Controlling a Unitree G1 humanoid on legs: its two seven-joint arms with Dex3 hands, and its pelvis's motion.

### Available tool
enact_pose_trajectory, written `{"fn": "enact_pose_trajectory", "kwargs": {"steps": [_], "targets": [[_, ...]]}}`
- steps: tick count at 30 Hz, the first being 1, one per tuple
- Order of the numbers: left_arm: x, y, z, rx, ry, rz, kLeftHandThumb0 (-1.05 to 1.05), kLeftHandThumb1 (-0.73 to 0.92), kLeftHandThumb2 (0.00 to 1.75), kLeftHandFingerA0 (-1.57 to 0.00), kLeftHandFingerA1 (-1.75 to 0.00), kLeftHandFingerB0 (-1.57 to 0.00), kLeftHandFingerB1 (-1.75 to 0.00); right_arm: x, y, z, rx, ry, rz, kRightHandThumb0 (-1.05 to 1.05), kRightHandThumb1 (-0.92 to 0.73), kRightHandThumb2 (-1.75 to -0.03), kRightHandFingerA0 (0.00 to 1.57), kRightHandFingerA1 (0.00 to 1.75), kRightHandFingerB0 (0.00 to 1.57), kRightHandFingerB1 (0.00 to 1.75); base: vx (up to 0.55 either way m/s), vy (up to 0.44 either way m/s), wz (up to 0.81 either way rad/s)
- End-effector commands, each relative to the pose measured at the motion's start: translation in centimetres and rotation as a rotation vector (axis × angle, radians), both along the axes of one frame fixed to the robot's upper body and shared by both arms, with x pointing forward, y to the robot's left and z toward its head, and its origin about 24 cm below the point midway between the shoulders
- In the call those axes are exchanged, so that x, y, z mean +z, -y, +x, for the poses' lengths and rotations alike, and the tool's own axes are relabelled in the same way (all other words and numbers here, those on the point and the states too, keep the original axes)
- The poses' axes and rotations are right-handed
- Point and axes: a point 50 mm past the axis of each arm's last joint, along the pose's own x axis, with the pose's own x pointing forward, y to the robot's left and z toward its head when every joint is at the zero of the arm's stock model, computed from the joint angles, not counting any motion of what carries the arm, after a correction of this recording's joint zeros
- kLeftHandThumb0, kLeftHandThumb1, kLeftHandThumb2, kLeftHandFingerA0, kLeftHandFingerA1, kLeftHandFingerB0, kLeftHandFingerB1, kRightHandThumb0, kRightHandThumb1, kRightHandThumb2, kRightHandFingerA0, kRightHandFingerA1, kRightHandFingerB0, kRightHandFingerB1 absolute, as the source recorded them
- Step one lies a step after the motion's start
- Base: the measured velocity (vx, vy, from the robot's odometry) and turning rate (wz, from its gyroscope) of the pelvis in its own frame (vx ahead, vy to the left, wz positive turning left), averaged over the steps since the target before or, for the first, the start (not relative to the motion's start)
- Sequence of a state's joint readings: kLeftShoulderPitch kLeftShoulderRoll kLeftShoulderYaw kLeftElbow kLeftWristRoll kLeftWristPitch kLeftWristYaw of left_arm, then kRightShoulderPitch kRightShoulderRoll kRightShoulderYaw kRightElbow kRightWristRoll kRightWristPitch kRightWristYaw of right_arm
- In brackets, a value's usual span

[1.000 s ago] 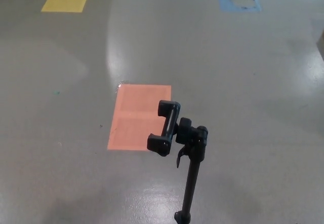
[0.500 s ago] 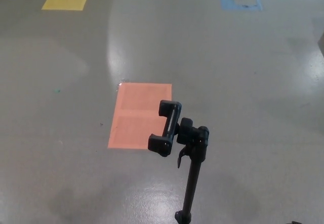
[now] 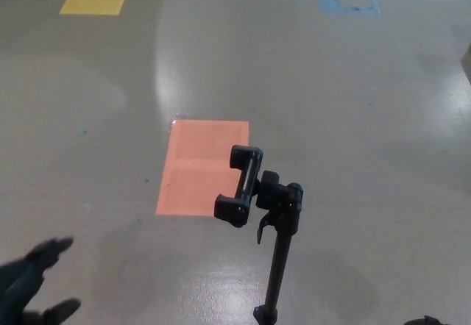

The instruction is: The robot uses its left hand to grab the top of a phone stand kept on the floor and tilt it upwards to adjust its angle

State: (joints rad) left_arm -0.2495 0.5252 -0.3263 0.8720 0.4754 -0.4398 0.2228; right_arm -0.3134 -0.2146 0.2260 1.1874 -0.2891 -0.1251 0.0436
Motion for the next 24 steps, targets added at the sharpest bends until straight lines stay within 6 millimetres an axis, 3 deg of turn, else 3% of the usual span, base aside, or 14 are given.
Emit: {"fn": "enact_pose_trajectory", "kwargs": {"steps": [1, 2, 3, 4, 5, 9, 10, 11, 14, 15, 16, 24], "targets": [[6.6, 3.9, 1.1, -0.534, 0.341, 0.250, -0.76, 0.73, 0.62, -0.33, -0.32, -0.05, -0.25, 0.5, 0.9, 0.5, -0.006, 0.012, -0.023, -0.28, -0.67, -1.12, 0.00, 0.48, 0.00, 0.47, 0.00, 0.000, 0.00], [6.9, 4.0, 1.2, -0.548, 0.347, 0.257, -0.76, 0.73, 0.62, -0.33, -0.32, -0.05, -0.25, 0.5, 0.9, 0.5, -0.003, 0.011, -0.025, -0.28, -0.67, -1.12, 0.00, 0.48, 0.00, 0.47, 0.00, 0.000, 0.00], [7.4, 4.3, 1.4, -0.563, 0.357, 0.265, -0.79, 0.60, 0.93, -0.27, -0.46, -0.03, -0.26, 0.6, 0.9, 0.5, 0.002, 0.011, -0.026, -0.28, -0.67, -1.12, 0.00, 0.48, 0.00, 0.47, 0.00, 0.000, 0.00], [7.9, 4.6, 1.5, -0.575, 0.369, 0.275, -0.79, 0.60, 0.93, -0.27, -0.46, -0.03, -0.26, 0.6, 0.9, 0.6, 0.007, 0.010, -0.028, -0.28, -0.67, -1.12, 0.00, 0.48, 0.00, 0.47, 0.00, 0.000, 0.00], [8.1, 4.7, 1.6, -0.583, 0.381, 0.282, -0.76, 0.73, 0.63, -0.34, -0.32, -0.07, -0.23, 0.6, 0.8, 0.6, 0.012, 0.008, -0.034, -0.28, -0.67, -1.12, 0.01, 0.49, 0.00, 0.47, 0.00, 0.000, 0.00], [9.1, 5.3, 2.0, -0.614, 0.399, 0.319, -0.76, 0.75, 0.64, -0.31, -0.31, -0.01, -0.21, 0.7, 0.8, 0.7, 0.013, 0.005, -0.032, -0.28, -0.66, -1.12, 0.01, 0.49, 0.00, 0.47, 0.00, 0.000, 0.00], [9.3, 5.5, 2.0, -0.620, 0.399, 0.327, -0.77, 0.59, 0.94, -0.22, -0.45, 0.00, -0.22, 0.7, 0.8, 0.7, 0.010, 0.005, -0.029, -0.28, -0.66, -1.12, 0.01, 0.49, 0.00, 0.47, 0.00, 0.000, 0.00], [9.5, 5.7, 2.0, -0.629, 0.400, 0.338, -0.75, 0.72, 0.63, -0.32, -0.31, 0.00, -0.20, 0.7, 0.8, 0.7, 0.010, 0.005, -0.028, -0.28, -0.67, -1.12, 0.01, 0.49, 0.00, 0.47, 0.00, 0.000, 0.00], [9.9, 6.2, 2.1, -0.649, 0.395, 0.347, -0.74, 0.71, 0.63, -0.31, -0.31, 0.00, -0.18, 0.6, 0.8, 0.7, 0.006, 0.004, -0.025, -0.28, -0.66, -1.12, 0.01, 0.49, 0.00, 0.47, 0.00, 0.000, 0.00], [10.0, 6.4, 2.2, -0.659, 0.399, 0.357, -0.85, 0.62, 0.91, -0.25, -0.44, 0.00, -0.13, 0.7, 0.9, 0.7, 0.005, 0.005, -0.027, -0.28, -0.66, -1.12, 0.01, 0.48, 0.00, 0.47, 0.00, 0.000, 0.00], [10.3, 6.8, 2.3, -0.681, 0.408, 0.376, -0.77, 0.56, 0.90, -0.18, -0.43, 0.00, -0.17, 0.7, 0.9, 0.8, 0.007, 0.007, -0.029, -0.28, -0.67, -1.12, 0.01, 0.49, 0.00, 0.47, 0.00, 0.000, 0.00], [11.8, 8.4, 2.9, -0.754, 0.437, 0.423, -0.74, 0.50, 0.82, -0.19, -0.43, 0.00, -0.15, 0.8, 0.9, 0.9, 0.009, 0.004, -0.027, -0.28, -0.66, -1.12, 0.01, 0.49, 0.00, 0.47, 0.00, 0.000, 0.00]]}}
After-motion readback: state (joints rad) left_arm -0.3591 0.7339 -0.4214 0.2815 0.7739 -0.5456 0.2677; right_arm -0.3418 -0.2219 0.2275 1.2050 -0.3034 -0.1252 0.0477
